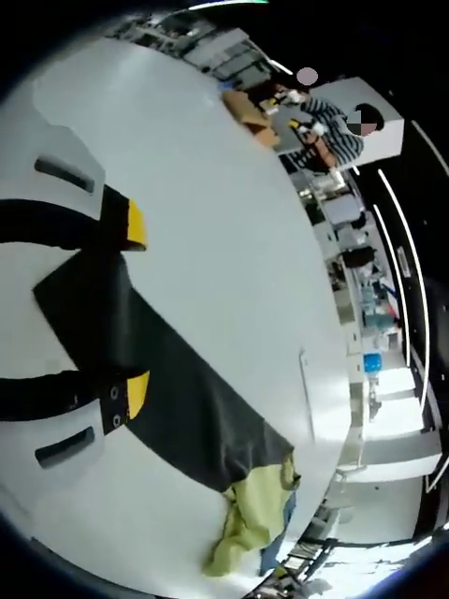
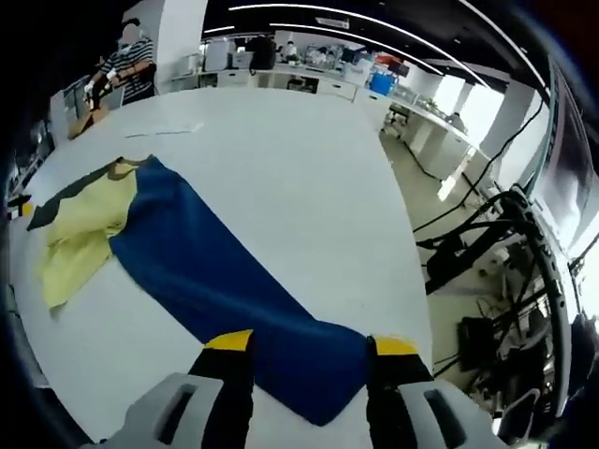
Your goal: Fold the garment on the visible template until the final outline fits inside the template.
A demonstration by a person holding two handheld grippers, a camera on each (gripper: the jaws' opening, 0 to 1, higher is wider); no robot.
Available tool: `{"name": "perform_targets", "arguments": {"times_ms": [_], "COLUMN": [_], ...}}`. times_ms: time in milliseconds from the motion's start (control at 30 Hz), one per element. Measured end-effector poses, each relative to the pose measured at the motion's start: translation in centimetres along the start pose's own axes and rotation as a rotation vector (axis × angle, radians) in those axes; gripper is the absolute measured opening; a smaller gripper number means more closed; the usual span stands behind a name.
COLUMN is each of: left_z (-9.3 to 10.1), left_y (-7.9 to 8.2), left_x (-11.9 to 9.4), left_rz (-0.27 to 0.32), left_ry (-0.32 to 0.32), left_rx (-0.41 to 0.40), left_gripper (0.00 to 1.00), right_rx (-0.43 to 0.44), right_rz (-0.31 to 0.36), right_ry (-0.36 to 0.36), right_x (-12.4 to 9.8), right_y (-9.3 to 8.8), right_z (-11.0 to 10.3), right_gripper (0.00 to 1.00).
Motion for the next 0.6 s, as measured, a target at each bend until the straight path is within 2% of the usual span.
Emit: {"name": "perform_targets", "arguments": {"times_ms": [133,233,300,400,600], "left_z": [1.4,2.3,2.9,3.5,5.1], "left_y": [0.9,1.3,1.5,1.3,1.2], "left_x": [-0.6,-1.1,-1.4,-1.5,-2.4], "left_rz": [0.054,0.082,0.102,0.098,0.128], "left_ry": [-0.040,-0.068,-0.094,-0.127,-0.182], "left_rx": [-0.031,-0.034,-0.028,-0.031,-0.036], "left_gripper": [0.59,0.68,0.72,0.80,0.96], "right_rx": [-0.095,-0.122,-0.129,-0.132,-0.235], "right_rz": [0.038,0.064,0.089,0.116,0.150], "right_ry": [0.063,0.102,0.141,0.216,0.339], "right_x": [-0.3,-0.6,-0.7,-1.0,-1.7], "right_y": [0.7,1.2,1.5,2.0,2.9], "right_z": [-2.5,-4.2,-5.5,-8.0,-12.8], "right_gripper": [0.68,0.75,0.78,0.82,0.88]}}
Point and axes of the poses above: the point that each gripper's makers call its tool centre point, and the gripper's own axes: x roughly forward along the fingers, z roughly to its right, y roughly out of its top, the point moved 5 cm from there along -x, roughly backward along the fingers
